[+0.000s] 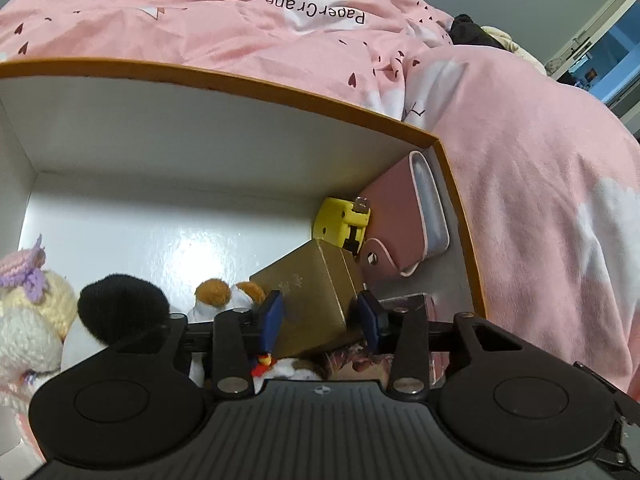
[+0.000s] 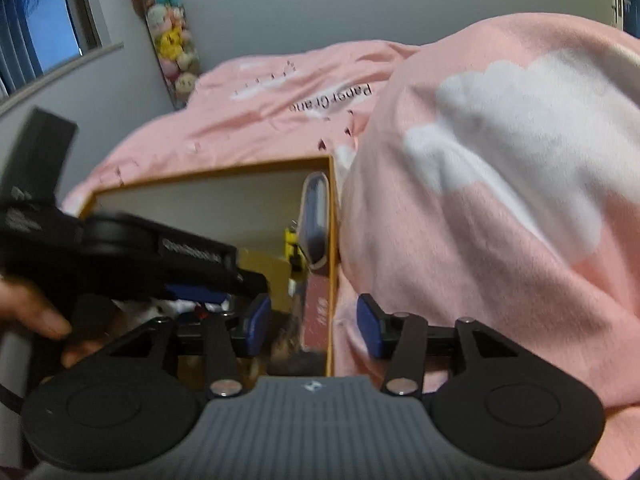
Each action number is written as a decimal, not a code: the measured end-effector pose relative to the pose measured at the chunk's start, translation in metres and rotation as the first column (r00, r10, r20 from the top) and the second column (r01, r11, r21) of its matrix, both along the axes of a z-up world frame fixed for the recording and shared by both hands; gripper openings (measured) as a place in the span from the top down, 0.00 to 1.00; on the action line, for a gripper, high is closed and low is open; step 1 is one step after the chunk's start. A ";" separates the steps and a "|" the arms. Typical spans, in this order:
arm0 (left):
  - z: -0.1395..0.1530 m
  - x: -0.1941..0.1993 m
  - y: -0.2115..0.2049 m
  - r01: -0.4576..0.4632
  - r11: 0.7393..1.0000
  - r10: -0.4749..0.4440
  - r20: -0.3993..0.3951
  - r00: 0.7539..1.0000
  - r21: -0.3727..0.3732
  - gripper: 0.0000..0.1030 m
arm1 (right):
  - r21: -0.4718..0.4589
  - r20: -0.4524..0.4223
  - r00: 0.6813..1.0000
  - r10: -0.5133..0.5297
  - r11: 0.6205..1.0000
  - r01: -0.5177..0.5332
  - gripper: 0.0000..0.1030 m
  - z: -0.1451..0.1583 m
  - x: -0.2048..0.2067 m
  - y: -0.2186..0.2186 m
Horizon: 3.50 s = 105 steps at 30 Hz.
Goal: Organize objects
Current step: 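Open both tools to release the items and withdraw from the box, then grasp the orange crocheted ball with the left tool while the right tool grasps the dark grey box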
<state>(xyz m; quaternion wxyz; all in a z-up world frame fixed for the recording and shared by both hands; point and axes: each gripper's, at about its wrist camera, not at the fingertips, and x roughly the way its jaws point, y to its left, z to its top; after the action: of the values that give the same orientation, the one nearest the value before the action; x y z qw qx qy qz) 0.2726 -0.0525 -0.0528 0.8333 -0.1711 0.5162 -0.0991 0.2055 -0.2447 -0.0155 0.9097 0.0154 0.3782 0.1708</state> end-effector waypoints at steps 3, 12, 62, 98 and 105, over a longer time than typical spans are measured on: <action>-0.001 -0.008 0.009 -0.002 0.999 0.002 0.001 1.000 -0.034 0.64 | -0.075 -0.017 0.999 0.030 0.997 -0.031 0.45 -0.004 0.002 0.010; -0.004 -0.025 0.027 0.011 0.998 -0.011 -0.002 1.000 -0.066 0.85 | -0.290 -0.073 0.994 0.086 0.951 -0.104 0.46 -0.022 0.020 0.037; -0.034 -0.221 -0.049 0.314 0.873 -0.375 0.099 0.922 0.374 0.45 | -0.020 -0.009 0.995 0.098 0.995 -0.099 0.41 -0.038 -0.131 0.003; -0.014 -0.221 0.049 -0.020 0.969 -0.004 0.100 0.995 0.244 0.55 | -0.185 -0.124 0.982 0.139 0.970 -0.160 0.40 -0.057 -0.101 0.062; -0.031 -0.210 0.054 -0.033 0.975 0.020 0.064 0.998 0.221 0.55 | -0.129 -0.238 0.965 0.109 0.981 -0.143 0.24 -0.079 -0.074 0.070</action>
<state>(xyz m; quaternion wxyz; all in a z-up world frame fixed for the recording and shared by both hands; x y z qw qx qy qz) 0.0631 0.0011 -0.0835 0.8640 -0.0805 0.4958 -0.0349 0.1311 -0.1743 -0.0949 0.8456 -0.0553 0.4928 0.1975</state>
